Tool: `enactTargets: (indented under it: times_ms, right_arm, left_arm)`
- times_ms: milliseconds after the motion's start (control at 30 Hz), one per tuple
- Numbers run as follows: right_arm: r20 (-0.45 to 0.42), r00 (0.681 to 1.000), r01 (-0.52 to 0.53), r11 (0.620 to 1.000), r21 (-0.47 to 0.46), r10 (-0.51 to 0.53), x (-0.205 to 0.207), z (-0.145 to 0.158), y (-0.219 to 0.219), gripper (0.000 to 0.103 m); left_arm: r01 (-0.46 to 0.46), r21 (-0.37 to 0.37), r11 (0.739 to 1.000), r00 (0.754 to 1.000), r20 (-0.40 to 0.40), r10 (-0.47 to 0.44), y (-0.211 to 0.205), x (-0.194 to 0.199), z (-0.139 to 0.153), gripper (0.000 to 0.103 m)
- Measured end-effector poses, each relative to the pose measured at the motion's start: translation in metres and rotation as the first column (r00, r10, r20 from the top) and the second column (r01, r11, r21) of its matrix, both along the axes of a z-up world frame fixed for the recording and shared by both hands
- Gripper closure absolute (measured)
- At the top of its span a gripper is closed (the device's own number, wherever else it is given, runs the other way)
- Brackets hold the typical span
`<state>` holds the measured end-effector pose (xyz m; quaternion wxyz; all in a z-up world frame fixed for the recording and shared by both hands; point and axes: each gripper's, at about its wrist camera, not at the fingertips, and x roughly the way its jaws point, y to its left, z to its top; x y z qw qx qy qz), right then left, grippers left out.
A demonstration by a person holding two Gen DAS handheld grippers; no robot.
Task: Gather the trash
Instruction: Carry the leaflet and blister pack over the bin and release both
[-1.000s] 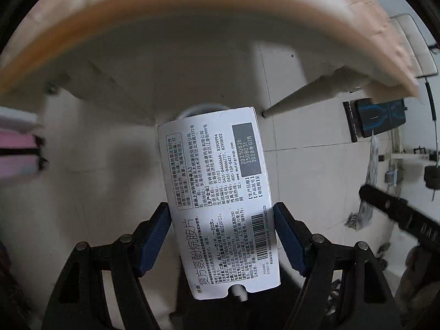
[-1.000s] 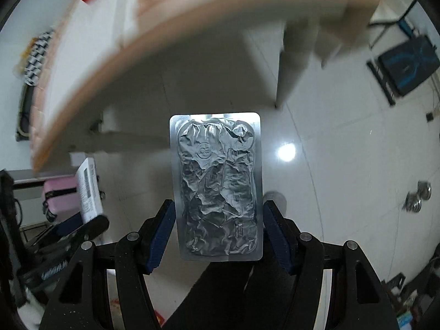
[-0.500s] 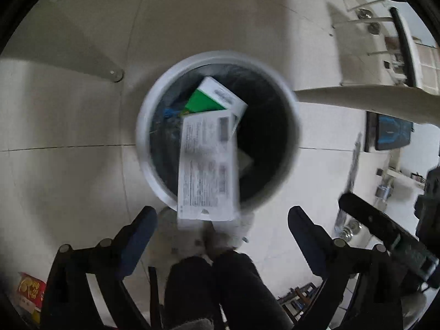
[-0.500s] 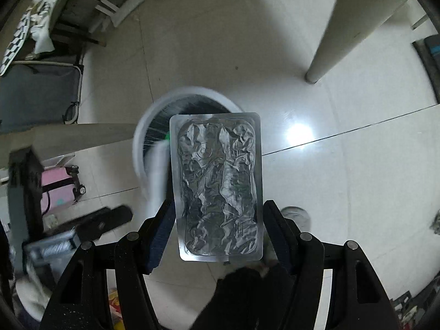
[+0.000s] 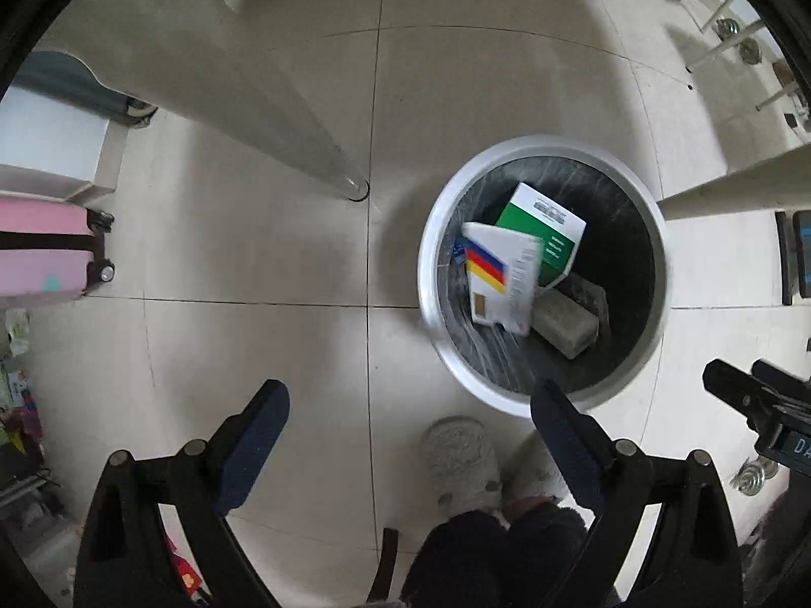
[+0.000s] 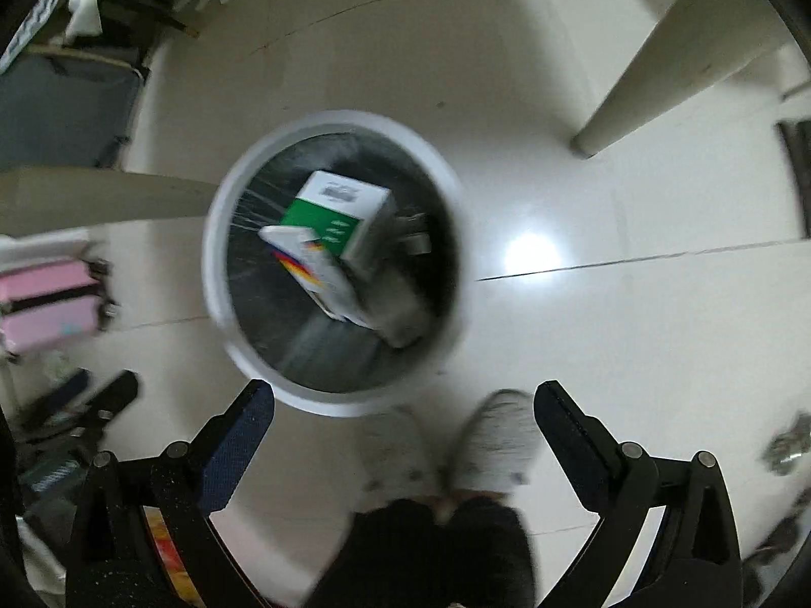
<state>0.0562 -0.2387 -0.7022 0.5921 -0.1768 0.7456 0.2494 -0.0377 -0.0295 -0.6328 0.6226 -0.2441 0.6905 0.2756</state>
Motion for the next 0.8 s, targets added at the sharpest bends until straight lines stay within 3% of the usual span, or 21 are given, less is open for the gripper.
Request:
enactTargets:
  times_ms: [200, 467, 800]
  right_arm:
    - [0.087, 0.995, -0.042, 0.998, -0.053, 0.047, -0.003, 0.037, 0.005, 0.000]
    - [0.133, 0.990, -0.050, 0.998, -0.035, 0.054, -0.006, 0.092, 0.007, 0.000]
    - [0.158, 0.986, -0.059, 0.998, -0.007, 0.059, -0.015, 0.188, -0.003, 0.000]
  left_arm:
    - [0.000, 0.005, 1.000, 1.000, 0.014, 0.000, -0.002, -0.001, 0.025, 0.006]
    - [-0.005, 0.013, 1.000, 0.999, 0.046, 0.005, -0.014, 0.002, 0.059, 0.006]
    - [-0.015, 0.023, 1.000, 0.999, 0.048, 0.014, -0.028, -0.007, 0.134, 0.006]
